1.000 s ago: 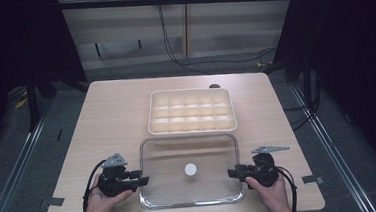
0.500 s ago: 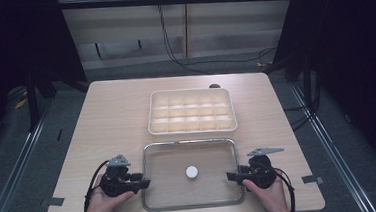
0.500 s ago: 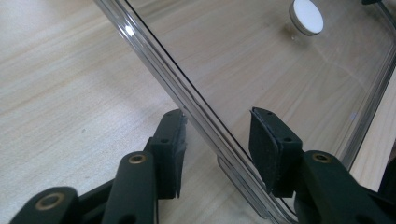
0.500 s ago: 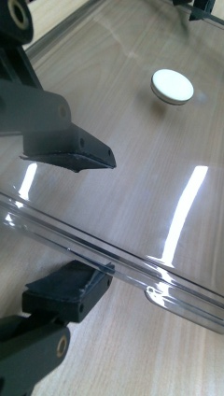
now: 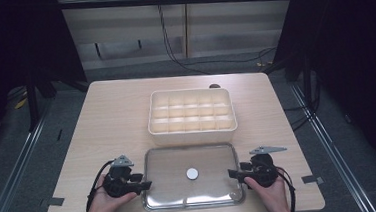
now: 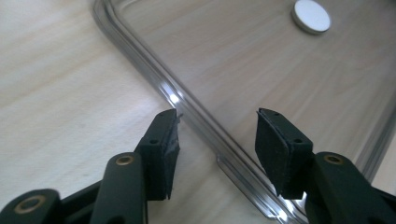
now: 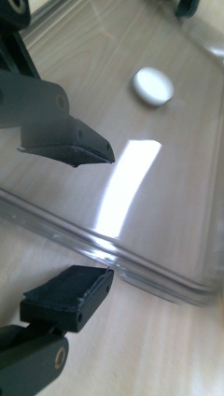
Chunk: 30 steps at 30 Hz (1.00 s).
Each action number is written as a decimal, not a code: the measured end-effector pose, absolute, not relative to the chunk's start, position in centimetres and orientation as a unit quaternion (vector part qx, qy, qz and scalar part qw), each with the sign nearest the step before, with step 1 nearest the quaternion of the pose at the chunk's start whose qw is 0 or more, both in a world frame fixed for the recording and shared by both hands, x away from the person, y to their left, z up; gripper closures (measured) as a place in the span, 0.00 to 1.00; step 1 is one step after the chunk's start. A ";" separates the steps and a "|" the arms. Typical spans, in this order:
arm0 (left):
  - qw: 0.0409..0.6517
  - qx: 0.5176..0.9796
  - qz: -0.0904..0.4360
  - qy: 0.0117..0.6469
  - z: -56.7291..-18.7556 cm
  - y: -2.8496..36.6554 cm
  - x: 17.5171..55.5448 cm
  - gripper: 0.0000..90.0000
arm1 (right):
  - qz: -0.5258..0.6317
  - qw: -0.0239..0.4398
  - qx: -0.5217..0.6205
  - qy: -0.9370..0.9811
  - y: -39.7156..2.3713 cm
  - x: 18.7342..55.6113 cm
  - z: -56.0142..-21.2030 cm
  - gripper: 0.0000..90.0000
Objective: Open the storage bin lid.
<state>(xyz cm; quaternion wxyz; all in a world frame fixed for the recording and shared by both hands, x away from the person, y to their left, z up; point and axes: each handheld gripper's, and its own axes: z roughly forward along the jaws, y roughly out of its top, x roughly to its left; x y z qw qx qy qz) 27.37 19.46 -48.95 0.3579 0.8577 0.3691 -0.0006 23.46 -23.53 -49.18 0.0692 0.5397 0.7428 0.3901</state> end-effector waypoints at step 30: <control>0.462 0.769 0.115 0.426 -45.3 26.3 26.0 0.31 | 0.501 0.172 0.510 0.678 -29.1 19.4 -44.0 0.29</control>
